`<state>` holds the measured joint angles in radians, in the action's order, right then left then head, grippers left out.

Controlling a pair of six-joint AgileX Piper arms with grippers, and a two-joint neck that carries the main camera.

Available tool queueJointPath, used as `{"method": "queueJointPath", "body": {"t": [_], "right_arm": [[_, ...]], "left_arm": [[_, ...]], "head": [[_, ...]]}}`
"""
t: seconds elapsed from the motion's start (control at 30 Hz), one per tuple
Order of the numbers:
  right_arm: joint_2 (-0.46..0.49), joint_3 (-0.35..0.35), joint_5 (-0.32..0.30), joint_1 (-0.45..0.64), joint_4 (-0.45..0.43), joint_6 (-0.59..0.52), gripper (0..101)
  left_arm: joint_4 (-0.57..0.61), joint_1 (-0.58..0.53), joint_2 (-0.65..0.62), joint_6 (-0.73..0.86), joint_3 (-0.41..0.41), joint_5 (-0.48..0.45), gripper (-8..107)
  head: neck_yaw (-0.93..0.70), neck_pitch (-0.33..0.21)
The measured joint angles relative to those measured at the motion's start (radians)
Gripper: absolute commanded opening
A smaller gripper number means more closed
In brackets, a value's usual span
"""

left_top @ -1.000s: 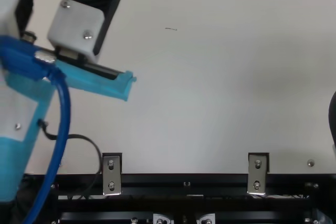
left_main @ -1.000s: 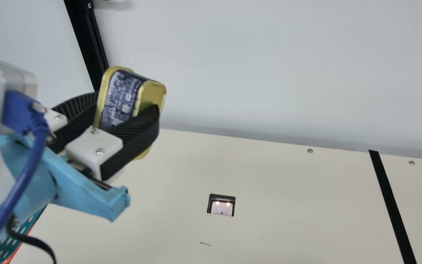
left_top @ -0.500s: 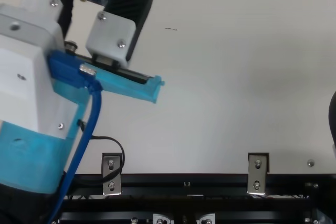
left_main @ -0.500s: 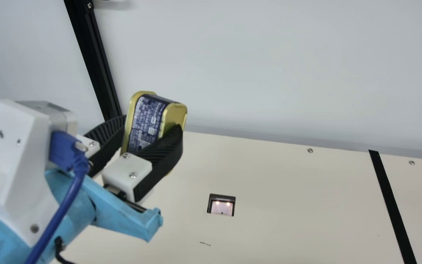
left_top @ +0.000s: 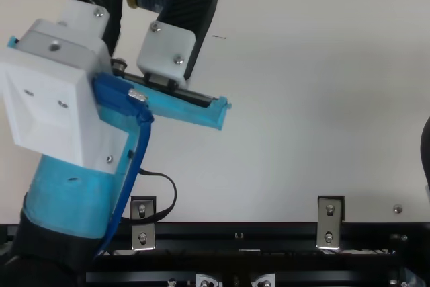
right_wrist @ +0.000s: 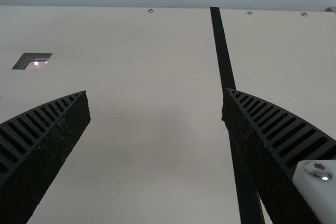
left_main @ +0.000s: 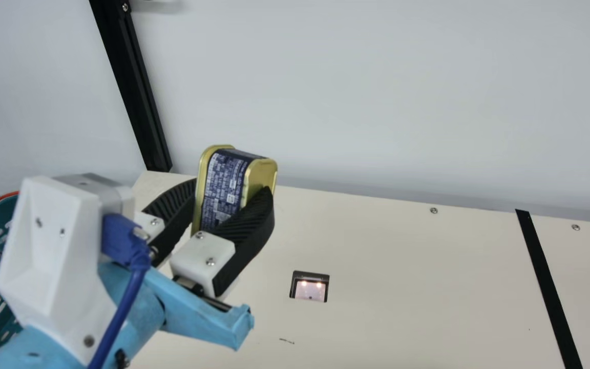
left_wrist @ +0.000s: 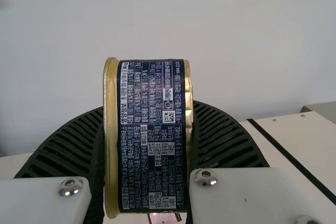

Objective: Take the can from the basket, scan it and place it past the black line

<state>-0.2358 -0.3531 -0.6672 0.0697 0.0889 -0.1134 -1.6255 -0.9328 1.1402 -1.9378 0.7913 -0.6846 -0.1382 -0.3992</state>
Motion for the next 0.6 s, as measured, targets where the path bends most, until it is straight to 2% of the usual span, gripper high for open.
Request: {"method": "queueJointPath", "body": {"t": [0.6], "right_arm": [[0.000, 0.000, 0.000, 0.000, 0.000, 0.000, 101]], "left_arm": [[-0.119, 0.053, 0.105, -0.139, 0.003, 0.027, 10]], "head": [[0.000, 0.000]]}}
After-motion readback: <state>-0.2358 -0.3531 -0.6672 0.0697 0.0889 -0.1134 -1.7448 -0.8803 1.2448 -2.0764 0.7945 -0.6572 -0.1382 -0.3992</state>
